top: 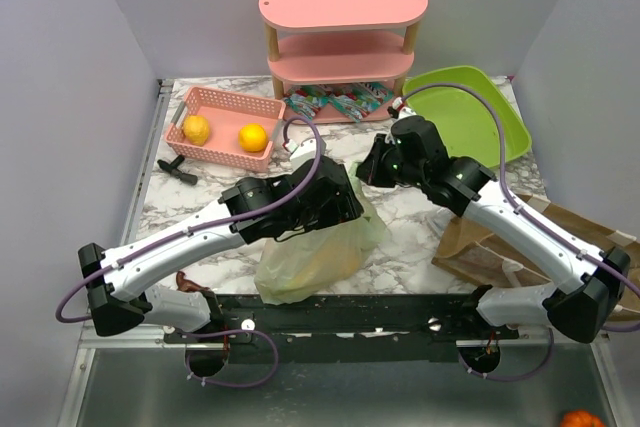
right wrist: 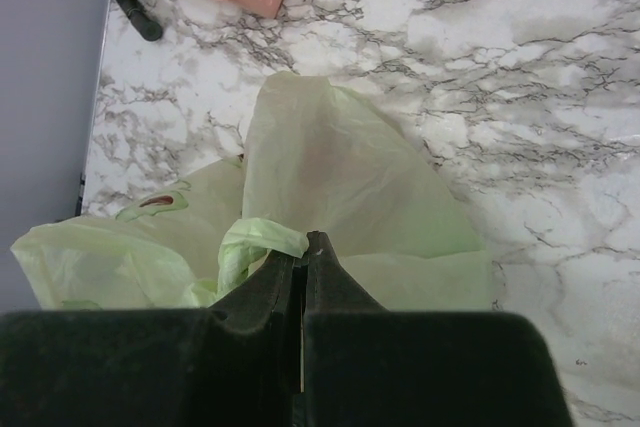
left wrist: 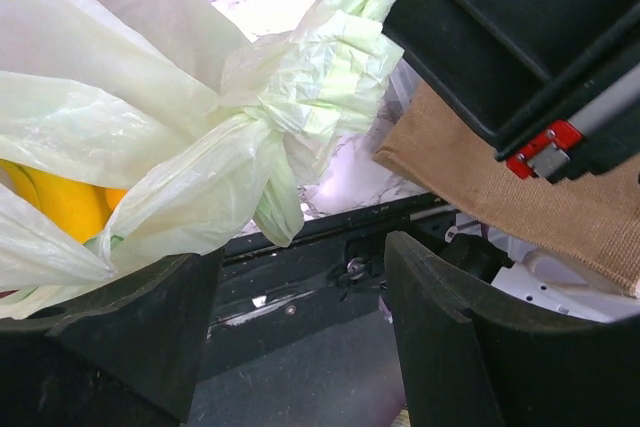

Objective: Place the food into the grocery bag and tie it
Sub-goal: Tie the grocery bag at the center of the board.

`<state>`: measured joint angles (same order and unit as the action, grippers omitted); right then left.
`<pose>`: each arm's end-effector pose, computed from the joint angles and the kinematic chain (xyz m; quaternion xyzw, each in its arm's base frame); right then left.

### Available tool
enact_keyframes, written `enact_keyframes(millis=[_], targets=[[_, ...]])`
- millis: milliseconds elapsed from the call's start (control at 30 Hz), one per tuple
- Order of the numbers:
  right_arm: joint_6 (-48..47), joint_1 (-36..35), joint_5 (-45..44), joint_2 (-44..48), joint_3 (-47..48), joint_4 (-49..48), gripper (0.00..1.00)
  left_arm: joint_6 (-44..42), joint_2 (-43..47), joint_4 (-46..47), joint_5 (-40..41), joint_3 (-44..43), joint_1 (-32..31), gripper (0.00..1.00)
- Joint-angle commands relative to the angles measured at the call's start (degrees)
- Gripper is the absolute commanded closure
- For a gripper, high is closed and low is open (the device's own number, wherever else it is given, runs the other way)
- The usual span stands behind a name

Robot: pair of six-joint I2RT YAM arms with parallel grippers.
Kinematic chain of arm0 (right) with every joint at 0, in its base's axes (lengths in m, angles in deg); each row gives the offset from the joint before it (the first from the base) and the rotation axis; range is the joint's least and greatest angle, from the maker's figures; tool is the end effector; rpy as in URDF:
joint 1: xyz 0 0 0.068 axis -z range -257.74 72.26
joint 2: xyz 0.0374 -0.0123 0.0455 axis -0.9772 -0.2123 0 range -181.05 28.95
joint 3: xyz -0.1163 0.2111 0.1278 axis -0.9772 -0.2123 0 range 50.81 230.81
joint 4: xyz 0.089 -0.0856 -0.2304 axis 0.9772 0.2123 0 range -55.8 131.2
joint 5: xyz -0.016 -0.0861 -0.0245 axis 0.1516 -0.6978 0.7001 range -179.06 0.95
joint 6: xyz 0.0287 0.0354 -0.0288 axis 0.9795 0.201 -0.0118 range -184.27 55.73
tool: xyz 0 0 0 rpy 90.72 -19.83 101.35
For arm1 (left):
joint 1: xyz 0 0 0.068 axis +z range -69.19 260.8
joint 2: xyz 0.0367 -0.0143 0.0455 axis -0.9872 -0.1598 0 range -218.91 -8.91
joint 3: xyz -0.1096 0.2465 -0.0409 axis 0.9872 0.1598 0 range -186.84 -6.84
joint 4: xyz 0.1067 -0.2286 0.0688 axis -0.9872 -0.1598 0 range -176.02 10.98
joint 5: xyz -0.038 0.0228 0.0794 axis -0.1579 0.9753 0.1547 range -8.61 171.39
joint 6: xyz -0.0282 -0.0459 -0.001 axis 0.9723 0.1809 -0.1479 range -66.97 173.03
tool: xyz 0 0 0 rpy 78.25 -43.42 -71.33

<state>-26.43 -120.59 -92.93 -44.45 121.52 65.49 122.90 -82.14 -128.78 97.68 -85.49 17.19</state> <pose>0.2090 0.1906 0.3537 -0.0227 0.8822 0.2811 0.3770 0.1243 -0.2280 0.3736 -0.1047 0.9080 -0.3014 0.2717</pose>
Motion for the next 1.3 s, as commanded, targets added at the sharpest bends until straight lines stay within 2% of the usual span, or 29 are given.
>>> enact_keyframes(millis=[0, 267, 533, 1267], targets=[[-0.81, -0.29, 3.26, 2.01, -0.93, -0.91, 0.99, 0.10, -0.96, 1.59, 0.93, 0.25, 0.33, 0.34], [-2.15, -0.30, 10.55, 4.01, -3.42, -4.51, 0.99, 0.05, -2.13, 1.68, 1.10, 0.35, 0.50, 0.39], [-2.25, -0.30, 13.83, 4.48, -4.79, -5.75, 0.99, -0.41, -2.87, 1.68, 0.85, 0.89, 1.56, 0.43], [-2.69, -0.26, 14.79, 5.29, -5.14, -6.24, 0.99, -2.19, -4.71, 1.73, 0.49, 0.41, 2.36, 0.74]])
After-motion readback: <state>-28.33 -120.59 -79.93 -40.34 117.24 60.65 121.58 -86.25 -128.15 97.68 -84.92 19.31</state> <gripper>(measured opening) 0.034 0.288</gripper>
